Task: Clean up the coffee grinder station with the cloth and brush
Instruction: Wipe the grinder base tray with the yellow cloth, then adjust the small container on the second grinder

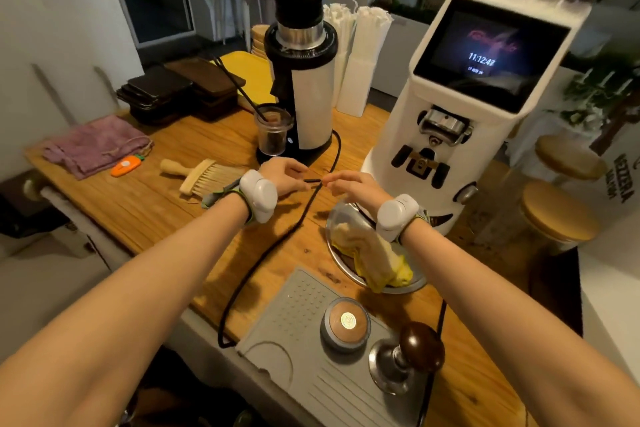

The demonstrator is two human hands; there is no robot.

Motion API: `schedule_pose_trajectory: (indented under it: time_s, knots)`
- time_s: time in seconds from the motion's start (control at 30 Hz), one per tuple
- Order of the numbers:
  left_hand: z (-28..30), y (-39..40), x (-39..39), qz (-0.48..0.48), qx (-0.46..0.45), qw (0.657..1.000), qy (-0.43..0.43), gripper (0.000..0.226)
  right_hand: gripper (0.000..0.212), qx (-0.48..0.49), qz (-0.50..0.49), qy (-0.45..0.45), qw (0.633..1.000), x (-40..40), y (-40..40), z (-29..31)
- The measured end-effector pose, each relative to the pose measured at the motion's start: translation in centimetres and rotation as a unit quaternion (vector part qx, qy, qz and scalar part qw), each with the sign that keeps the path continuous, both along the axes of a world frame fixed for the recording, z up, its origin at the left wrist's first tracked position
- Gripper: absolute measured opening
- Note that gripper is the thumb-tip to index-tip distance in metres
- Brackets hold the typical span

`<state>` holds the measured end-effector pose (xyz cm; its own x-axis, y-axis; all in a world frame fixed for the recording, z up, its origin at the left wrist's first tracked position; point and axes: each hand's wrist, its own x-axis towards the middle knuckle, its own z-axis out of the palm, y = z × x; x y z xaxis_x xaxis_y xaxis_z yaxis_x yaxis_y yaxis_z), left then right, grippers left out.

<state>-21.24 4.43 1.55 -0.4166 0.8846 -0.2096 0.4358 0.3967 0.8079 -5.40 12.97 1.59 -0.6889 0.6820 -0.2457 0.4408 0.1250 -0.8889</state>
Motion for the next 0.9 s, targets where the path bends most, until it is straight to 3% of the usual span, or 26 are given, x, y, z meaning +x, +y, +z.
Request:
schedule_pose_trajectory:
  time_s: [0.23,0.37,0.53,0.77,0.9]
  knots:
    - [-0.2,-2.6,-5.4,0.082,0.028,0.996,0.007,0.053,0.038,-0.033,-0.001,-0.011,0.999,-5.0,-0.1,1.2]
    - [-1.6,-3.3,-7.4,0.099,-0.015,0.994,0.031,0.062,0.041,-0.066,-0.005,-0.046,0.997,-7.1,-0.5,0.5]
    - [-2.8,-2.4,-8.0,0.075,-0.071,0.994,-0.025,0.076,0.043,-0.083,0.0,-0.082,0.993,-8.5,-0.7,-0.5]
    - [-4.1,-1.3,-8.0,0.064,-0.106,0.992,0.03,0.057,0.045,-0.119,-0.018,-0.097,0.988,-9.0,0.1,-1.4]
    - [-4.0,-0.9,-8.1,0.069,-0.11,0.991,0.016,0.056,0.047,-0.113,-0.022,-0.096,0.989,-9.3,0.3,-1.7]
